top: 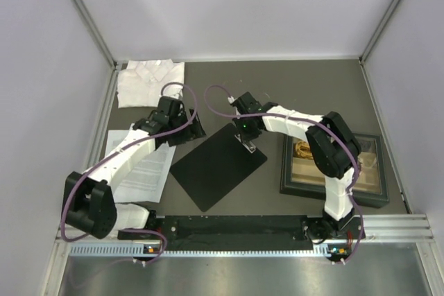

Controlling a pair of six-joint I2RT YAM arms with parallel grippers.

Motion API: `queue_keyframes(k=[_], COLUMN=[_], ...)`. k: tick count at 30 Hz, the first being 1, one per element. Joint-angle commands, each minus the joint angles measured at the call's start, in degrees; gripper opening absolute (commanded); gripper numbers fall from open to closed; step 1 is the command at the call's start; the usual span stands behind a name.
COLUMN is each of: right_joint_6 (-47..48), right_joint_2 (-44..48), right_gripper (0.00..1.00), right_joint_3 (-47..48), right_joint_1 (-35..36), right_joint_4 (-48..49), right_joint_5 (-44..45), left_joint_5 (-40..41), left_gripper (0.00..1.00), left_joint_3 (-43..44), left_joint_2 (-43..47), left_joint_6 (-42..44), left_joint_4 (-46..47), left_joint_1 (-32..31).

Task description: Put the files into the folder

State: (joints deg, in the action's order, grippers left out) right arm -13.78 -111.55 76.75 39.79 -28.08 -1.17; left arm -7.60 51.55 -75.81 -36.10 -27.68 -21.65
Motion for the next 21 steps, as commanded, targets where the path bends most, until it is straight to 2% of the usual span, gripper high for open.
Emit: queue_keyframes(k=[1, 4, 8, 10, 13, 16, 18, 21], right_joint_6=[-1.07, -1.95, -3.88, -6.07, -10.1, -18.43, -22.5, -30.06], right_joint_2=[-1.14, 0.1, 3.26, 5.54, 7.83, 6.88, 4.95, 0.29], right_gripper=[0.14, 0.16, 0.59, 0.68, 0.76, 0.79, 0.79, 0.79], right_joint_3=[2.53, 2.79, 5.95, 6.48, 6.57, 4.64, 5.77, 8.32], right_joint_1=[0.9, 0.9, 0.9, 0.99, 0.82, 1.43, 2.74, 5.99], right_joint_4=[-0.93, -1.1, -2.07, -1.63, 2.38, 11.0, 15.84, 22.17], right_joint_5=[3.46, 2.14, 1.43, -0.94, -5.93, -16.48, -17.37, -16.93], left_joint_5=[12.86, 15.67, 16.82, 14.29, 18.91, 13.69, 4.81, 1.63], left_gripper=[0.89, 0.87, 0.83, 0.81, 0.79, 0.78, 0.8, 0.8], left_joint_3=[4.69, 6.97, 9.62, 10.41, 12.87, 10.26, 8.66, 7.87], left_joint_2=[1.11, -2.04, -8.29, -12.14, -15.33, -9.92, -7.08, -4.61], left_joint_6=[4.28, 7.35, 10.43, 12.53, 12.28, 10.09, 6.59, 2.27], left_joint_4=[-9.04, -10.02, -10.38, -9.85, -14.06, -10.3, -6.53, -6.51], left_joint_1=[2.31, 4.59, 7.93, 8.99, 9.08, 13.63, 20.66, 30.59])
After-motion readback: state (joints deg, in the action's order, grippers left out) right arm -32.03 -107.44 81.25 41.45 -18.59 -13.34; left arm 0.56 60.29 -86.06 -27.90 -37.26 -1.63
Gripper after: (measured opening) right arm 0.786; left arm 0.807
